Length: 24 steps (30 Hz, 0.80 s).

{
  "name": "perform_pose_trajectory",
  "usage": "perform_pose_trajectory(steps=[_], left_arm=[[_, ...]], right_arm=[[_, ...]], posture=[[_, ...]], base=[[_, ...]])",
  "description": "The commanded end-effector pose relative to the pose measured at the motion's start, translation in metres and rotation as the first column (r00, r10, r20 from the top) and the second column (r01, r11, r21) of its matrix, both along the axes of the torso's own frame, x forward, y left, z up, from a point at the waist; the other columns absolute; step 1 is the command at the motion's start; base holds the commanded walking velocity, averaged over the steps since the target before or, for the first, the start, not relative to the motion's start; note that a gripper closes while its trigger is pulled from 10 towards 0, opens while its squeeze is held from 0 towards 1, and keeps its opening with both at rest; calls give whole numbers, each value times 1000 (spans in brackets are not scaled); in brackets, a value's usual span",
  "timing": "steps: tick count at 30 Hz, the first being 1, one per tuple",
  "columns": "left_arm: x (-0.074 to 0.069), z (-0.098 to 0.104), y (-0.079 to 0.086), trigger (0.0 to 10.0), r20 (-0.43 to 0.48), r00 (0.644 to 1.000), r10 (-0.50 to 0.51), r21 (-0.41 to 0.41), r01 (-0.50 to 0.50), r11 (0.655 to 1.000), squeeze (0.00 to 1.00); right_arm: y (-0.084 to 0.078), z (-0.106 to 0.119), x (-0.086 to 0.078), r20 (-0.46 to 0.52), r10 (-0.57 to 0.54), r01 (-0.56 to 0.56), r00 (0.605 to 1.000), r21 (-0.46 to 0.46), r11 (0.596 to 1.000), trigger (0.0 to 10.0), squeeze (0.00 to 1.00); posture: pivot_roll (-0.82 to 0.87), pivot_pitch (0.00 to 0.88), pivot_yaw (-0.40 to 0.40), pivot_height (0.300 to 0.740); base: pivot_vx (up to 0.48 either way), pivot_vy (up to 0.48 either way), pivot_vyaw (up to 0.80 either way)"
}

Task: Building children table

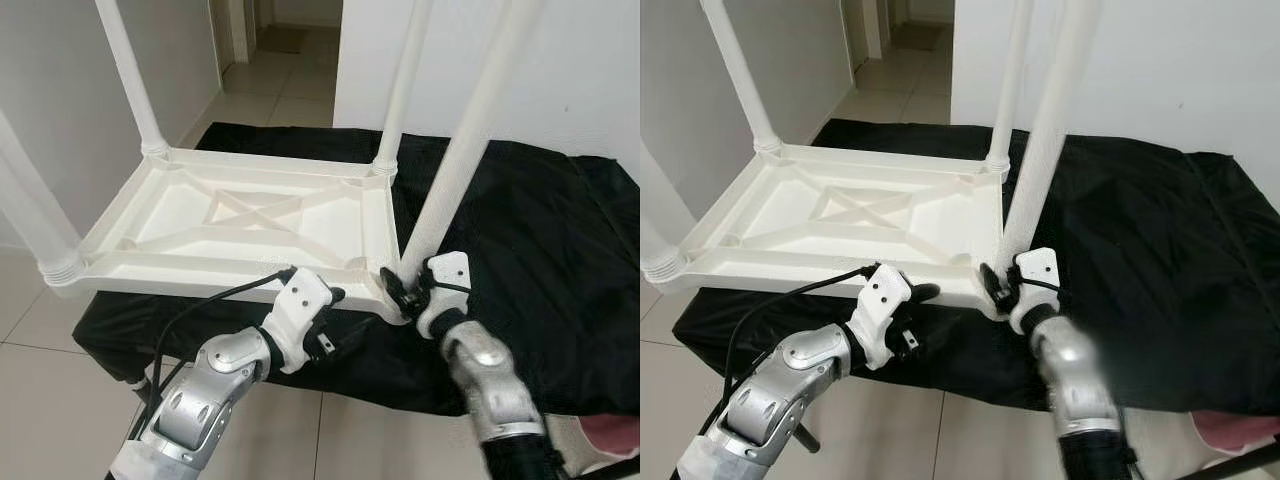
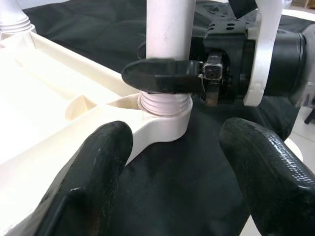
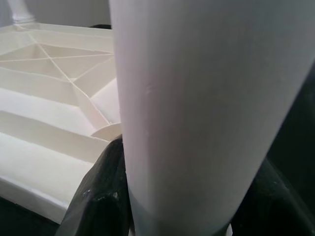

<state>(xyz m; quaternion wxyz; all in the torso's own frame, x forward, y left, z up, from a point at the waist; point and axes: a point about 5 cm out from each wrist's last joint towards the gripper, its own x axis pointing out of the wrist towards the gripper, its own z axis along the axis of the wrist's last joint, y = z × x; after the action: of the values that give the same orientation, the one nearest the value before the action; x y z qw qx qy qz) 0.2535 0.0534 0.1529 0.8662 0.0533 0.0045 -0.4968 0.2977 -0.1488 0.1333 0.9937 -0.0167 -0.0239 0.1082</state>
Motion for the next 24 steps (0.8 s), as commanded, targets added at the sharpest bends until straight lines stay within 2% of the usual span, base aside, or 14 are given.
perform_pose_trajectory(steps=[1,3,6,9,13,14,19,20,24], left_arm=[[-1,-2,-1,10000,-11,1000,-14,8,14,1000,0],[-1,-2,-1,10000,-11,1000,-14,9,14,1000,0],[-1,-2,-1,10000,-11,1000,-15,9,15,1000,0],[0,-1,-3,10000,-9,1000,-19,7,19,1000,0],[0,-1,-3,10000,-8,1000,-19,8,19,1000,0],[0,-1,-3,10000,-7,1000,-21,7,21,1000,0],[0,-1,-4,10000,-6,999,-36,12,37,999,0],[1,-1,-4,10000,-5,999,-37,13,37,999,0],[1,-1,-3,10000,-3,999,-40,16,40,999,0]], right_arm=[[-3,-3,-3,-16,-82,82,996,2,997,10000,0],[3,-2,-7,13,-192,192,981,12,981,10000,0],[5,-2,-8,15,-240,239,971,21,971,10000,0],[15,-2,-13,2,-341,340,940,64,938,10000,0],[18,-2,-14,-7,-352,351,936,72,933,10000,0],[23,0,-14,-2,-336,335,942,78,939,10000,0],[24,3,-15,8,-306,305,952,83,949,10000,0],[25,3,-16,10,-300,298,954,95,950,10000,1000],[26,6,-17,27,-285,281,958,108,954,10000,1000]], posture=[[-27,22,6,740],[-26,17,9,740],[-26,17,9,740],[-27,13,8,740],[-27,13,8,740],[-25,6,8,740],[-29,0,11,740],[-30,0,13,740],[-36,0,21,740]], base=[[0,0,0],[0,0,0],[0,0,0],[0,0,0],[0,0,0],[0,0,0],[0,0,0],[0,0,0],[0,0,0]])
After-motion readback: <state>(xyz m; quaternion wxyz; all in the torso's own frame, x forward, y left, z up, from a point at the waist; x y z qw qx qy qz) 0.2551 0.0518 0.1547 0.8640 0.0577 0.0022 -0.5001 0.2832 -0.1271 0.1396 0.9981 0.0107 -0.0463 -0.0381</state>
